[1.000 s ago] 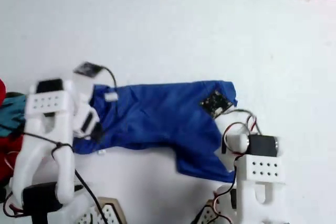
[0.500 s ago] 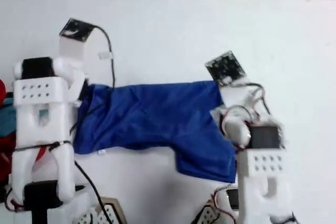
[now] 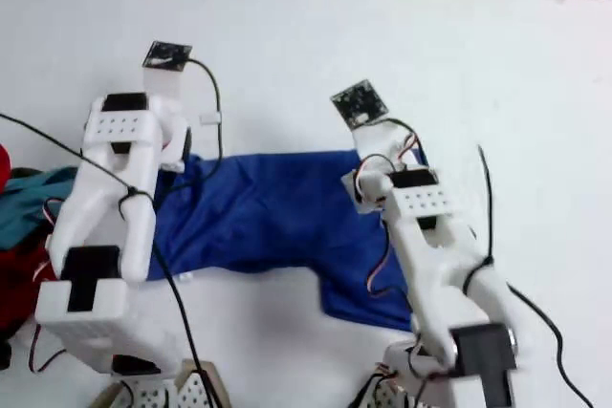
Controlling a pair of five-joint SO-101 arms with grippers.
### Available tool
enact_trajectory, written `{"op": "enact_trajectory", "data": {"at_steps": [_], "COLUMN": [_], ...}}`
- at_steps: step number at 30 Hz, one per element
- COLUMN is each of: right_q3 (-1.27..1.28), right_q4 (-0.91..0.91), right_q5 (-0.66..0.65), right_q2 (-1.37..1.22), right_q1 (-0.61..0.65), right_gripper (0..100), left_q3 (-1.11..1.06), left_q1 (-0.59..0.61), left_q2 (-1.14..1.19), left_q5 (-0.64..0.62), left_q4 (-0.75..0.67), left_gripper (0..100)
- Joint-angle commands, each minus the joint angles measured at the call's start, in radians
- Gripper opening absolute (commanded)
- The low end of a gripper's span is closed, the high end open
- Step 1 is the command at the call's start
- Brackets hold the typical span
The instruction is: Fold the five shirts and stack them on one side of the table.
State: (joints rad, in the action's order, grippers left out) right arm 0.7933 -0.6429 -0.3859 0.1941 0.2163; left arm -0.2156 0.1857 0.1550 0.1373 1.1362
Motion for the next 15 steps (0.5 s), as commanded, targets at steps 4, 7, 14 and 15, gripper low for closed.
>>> {"op": "enact_trajectory", "data": {"at_steps": [4,7,14,15], "right_q3": [-0.104,-0.137,-0.226,-0.238], "right_q4": [0.031,0.03,-0.03,-0.045], "right_q5": [-0.003,-0.006,-0.089,-0.089], "right_q2": [-0.159,-0.206,-0.271,-0.271], "right_q1": [-0.084,-0.139,-0.206,-0.213], "right_gripper": [1.9,1.9,1.9,1.9], "left_q3": [0.036,0.062,0.188,0.211], "left_q1": [0.075,0.147,0.192,0.192], "left_q2": [0.094,0.172,0.269,0.269], "left_q5": [-0.006,-0.006,-0.008,-0.011], "left_q4": [-0.097,-0.123,-0.028,0.0], "left_gripper": [2,2,2,2]}}
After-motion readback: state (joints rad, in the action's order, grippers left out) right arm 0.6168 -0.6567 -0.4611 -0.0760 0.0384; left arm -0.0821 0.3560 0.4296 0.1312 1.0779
